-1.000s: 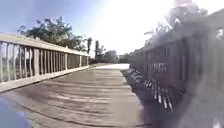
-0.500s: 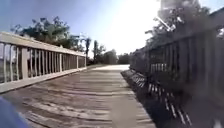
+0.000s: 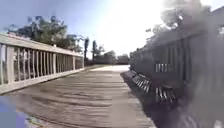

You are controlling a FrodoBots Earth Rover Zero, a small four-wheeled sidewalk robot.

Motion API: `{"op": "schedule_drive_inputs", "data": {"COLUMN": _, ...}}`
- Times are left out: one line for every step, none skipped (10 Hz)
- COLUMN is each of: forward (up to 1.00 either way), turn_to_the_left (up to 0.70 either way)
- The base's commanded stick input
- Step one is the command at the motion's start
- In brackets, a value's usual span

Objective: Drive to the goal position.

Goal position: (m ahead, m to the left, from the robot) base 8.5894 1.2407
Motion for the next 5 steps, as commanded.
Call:
{"op": "schedule_drive_inputs", "data": {"forward": 0.7, "turn_to_the_left": 0.0}}
{"op": "schedule_drive_inputs", "data": {"forward": 0.7, "turn_to_the_left": 0.0}}
{"op": "schedule_drive_inputs", "data": {"forward": 0.7, "turn_to_the_left": 0.0}}
{"op": "schedule_drive_inputs", "data": {"forward": 0.7, "turn_to_the_left": 0.0}}
{"op": "schedule_drive_inputs", "data": {"forward": 0.7, "turn_to_the_left": 0.0}}
